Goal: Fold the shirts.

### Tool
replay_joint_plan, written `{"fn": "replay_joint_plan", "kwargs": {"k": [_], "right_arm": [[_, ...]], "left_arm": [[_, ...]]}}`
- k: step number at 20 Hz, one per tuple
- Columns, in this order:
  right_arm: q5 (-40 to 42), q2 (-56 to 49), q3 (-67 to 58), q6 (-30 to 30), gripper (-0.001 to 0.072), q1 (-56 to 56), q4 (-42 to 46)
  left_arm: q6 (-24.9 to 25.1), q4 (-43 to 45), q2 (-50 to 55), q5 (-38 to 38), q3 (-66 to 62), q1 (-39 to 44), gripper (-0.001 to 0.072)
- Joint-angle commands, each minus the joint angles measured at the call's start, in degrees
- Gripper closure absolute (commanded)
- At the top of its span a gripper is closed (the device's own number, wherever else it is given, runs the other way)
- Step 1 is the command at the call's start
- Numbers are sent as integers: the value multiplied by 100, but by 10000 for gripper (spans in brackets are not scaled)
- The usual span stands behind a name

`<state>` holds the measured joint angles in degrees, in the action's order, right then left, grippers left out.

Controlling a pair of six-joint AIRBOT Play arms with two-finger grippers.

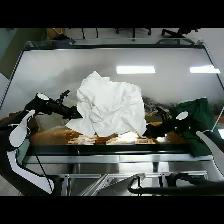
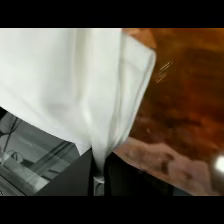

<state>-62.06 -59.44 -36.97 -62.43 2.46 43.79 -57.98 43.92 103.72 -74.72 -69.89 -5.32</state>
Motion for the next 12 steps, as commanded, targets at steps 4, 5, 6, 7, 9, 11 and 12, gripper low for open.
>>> {"fn": "replay_joint_plan", "kwargs": {"k": [4, 5, 6, 7, 9, 11, 12], "right_arm": [[-614, 306, -715, 848, 698, -87, -1530], [-844, 518, -1163, 846, 698, -87, -1613], [-988, 730, -1685, 841, 698, -87, -1617], [-1047, 938, -2282, 813, 698, -50, -1615], [-1040, 1287, -3722, 780, 698, 195, -1598], [-1040, 1458, -5125, 782, 699, 557, -1556], [-1040, 1504, -5740, 782, 699, 741, -1554]], "left_arm": [[-70, -66, -605, -761, -588, 15, 693], [-175, -66, -953, -920, -901, 11, 693], [-286, -116, -1329, -1019, -1261, -2, 693], [-396, -293, -1740, -1040, -1683, -52, 693], [-916, -614, -2627, -813, -2830, -249, 693], [-1241, -592, -3327, -476, -4100, -442, 693], [-1316, -590, -3615, -326, -4736, -538, 692]]}}
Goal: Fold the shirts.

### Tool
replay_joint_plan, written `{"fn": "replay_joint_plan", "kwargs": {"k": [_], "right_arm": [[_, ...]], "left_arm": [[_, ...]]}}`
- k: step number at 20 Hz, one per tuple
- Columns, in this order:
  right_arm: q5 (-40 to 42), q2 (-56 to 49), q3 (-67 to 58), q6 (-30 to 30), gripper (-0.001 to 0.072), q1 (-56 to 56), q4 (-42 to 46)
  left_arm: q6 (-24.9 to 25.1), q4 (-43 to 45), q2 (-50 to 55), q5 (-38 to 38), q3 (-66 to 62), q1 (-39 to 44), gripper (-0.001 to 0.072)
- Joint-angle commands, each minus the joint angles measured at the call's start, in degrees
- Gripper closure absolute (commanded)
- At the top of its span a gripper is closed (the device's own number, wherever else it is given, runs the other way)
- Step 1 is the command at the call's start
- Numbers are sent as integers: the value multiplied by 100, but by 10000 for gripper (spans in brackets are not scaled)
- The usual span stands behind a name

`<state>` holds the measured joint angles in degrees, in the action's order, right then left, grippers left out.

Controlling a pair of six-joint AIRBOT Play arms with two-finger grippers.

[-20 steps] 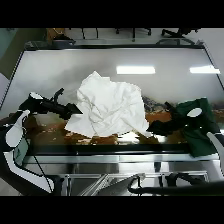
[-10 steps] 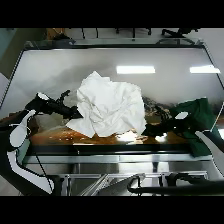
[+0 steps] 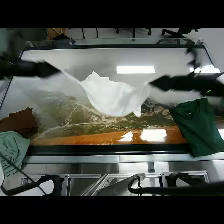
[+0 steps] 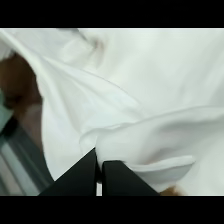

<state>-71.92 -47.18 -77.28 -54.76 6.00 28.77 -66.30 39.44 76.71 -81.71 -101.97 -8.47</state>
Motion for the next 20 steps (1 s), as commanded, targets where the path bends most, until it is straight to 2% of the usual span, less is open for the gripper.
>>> {"fn": "replay_joint_plan", "kwargs": {"k": [1, 4, 8, 10, 13, 14, 16, 20], "right_arm": [[-31, 313, -2302, 15, 699, 570, -52], [103, 317, -3711, 17, 699, 1012, -48], [490, 398, -4485, 105, 699, 1097, 389], [282, 345, -4328, 101, 700, 1099, 610], [-85, 39, -3397, 256, 699, 1091, 240], [-136, -120, -3001, 356, 699, 1071, 59], [-26, -511, -2302, 535, 698, 887, 11], [649, -1602, -1290, 817, 698, 304, 387]], "left_arm": [[-485, -142, -1204, 533, -2111, -354, 692], [-466, -140, -2229, 1327, -2422, -955, 692], [-9, -160, -3484, 2350, -1255, -2107, 692], [258, -372, -3672, 2332, -953, -2656, 692], [680, -1941, -3147, 1714, -625, -3167, 692], [789, -2284, -2837, 1513, -529, -3121, 692], [981, -2236, -2087, 1331, -313, -2487, 692], [1086, -603, -4, 1683, -175, -487, 692]]}}
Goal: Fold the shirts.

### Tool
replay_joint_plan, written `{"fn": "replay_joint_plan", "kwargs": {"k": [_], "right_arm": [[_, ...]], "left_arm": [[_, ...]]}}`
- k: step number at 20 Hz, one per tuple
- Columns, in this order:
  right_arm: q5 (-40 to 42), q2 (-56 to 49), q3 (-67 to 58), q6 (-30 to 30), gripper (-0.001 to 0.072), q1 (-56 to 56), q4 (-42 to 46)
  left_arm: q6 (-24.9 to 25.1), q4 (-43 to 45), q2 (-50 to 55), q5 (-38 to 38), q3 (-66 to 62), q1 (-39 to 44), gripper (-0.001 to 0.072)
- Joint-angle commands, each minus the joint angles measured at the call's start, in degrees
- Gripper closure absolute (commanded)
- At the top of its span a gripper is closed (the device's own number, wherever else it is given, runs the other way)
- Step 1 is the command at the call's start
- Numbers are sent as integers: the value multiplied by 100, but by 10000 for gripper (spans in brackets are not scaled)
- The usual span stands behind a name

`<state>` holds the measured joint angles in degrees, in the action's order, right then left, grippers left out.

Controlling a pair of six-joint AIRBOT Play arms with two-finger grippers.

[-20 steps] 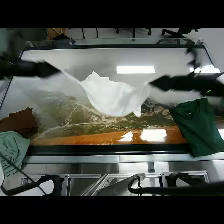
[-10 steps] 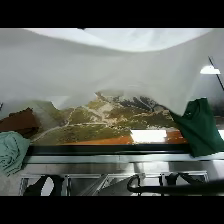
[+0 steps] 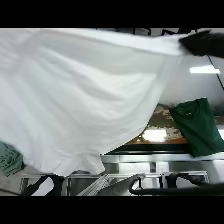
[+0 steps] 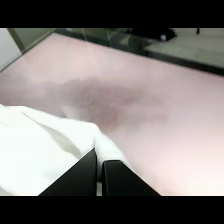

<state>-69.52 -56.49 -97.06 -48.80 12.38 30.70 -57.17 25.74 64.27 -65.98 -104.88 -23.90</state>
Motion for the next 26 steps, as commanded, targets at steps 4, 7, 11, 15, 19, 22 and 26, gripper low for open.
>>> {"fn": "replay_joint_plan", "kwargs": {"k": [4, 7, 11, 15, 19, 22, 26], "right_arm": [[1344, -2293, 844, 343, 698, -831, 468], [2430, -3281, 831, 387, 698, -973, 463], [3158, -3753, 789, 387, 672, -957, 470], [2487, -3429, 699, 380, 347, -745, 529], [964, -2662, 702, -168, 347, -87, 885], [-393, -2221, 745, -649, 347, 428, 1528], [-949, -1775, 1731, -632, 347, 785, 1604]], "left_arm": [[162, 1937, 3928, 573, -782, 2146, 692], [-90, 1919, 5490, 857, -1834, 2358, 692], [-7, 1784, 5547, 1893, -1215, 2288, 689], [-313, 1762, 5106, 1060, -1276, 1987, 328], [-1036, 1803, 4245, -494, -1266, 1360, 0], [-1762, 1967, 3539, -1893, -590, 780, 1], [-2240, 2771, 2422, -2758, 1784, 227, 1]]}}
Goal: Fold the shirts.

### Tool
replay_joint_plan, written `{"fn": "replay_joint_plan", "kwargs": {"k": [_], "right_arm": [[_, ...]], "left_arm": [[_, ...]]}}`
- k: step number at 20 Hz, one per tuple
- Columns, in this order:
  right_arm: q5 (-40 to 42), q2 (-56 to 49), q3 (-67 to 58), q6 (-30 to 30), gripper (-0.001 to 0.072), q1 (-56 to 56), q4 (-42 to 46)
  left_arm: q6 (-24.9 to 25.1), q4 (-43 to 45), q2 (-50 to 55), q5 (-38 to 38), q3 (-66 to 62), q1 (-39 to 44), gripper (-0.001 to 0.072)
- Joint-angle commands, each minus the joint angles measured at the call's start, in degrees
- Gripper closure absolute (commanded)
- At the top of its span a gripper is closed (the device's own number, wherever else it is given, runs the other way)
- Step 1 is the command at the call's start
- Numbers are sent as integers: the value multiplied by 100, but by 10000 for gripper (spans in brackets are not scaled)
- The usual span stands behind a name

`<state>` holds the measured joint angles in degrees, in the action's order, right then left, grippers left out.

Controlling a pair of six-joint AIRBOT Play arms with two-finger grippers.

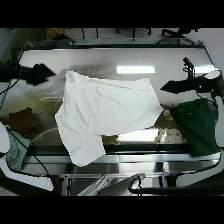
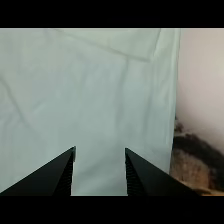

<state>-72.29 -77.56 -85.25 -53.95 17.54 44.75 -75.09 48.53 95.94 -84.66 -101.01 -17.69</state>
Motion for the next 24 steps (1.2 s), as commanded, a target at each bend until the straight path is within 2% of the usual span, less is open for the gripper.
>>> {"fn": "replay_joint_plan", "kwargs": {"k": [1, 4, 8, 10, 14, 17, 18, 19, 21, 22, 23, 24], "right_arm": [[-629, 457, 857, -37, 347, 297, 199], [-446, 662, 1392, 136, 347, 308, 146], [-402, 669, 1432, 398, 347, 308, -354], [-407, 671, 1432, 529, 347, 308, -656], [-424, 671, 1436, 538, 347, 308, -708], [-428, 671, 1438, 560, 347, 308, -706], [-426, 671, 1438, 557, 348, 308, -706], [-428, 671, 1438, 560, 347, 308, -704], [-431, 671, 1438, 557, 347, 310, -678], [-446, 671, 1438, 549, 348, 310, -610], [-468, 671, 1438, 487, 348, 310, -518], [-470, 671, 1438, 420, 348, 310, -402]], "left_arm": [[-448, 612, -1093, -796, 2142, -520, 1], [-444, 640, -2087, -197, 4406, -970, 0], [-289, 638, -2686, 758, 6356, -1327, 0], [-90, 518, -2695, 1150, 6850, -1259, 1], [140, 201, -2684, 2284, 7272, -892, 1], [557, -549, -2361, 2828, 7265, -640, 2], [785, -872, -2124, 2833, 7222, -540, 58], [981, -1095, -1878, 2804, 7099, -439, 195], [1078, -1163, -1486, 2583, 6682, -354, 414], [1075, -1161, -1329, 2354, 6430, -354, 459], [1078, -1095, -1220, 2105, 6194, -382, 667], [1071, -968, -1161, 1880, 5974, -422, 688]]}}
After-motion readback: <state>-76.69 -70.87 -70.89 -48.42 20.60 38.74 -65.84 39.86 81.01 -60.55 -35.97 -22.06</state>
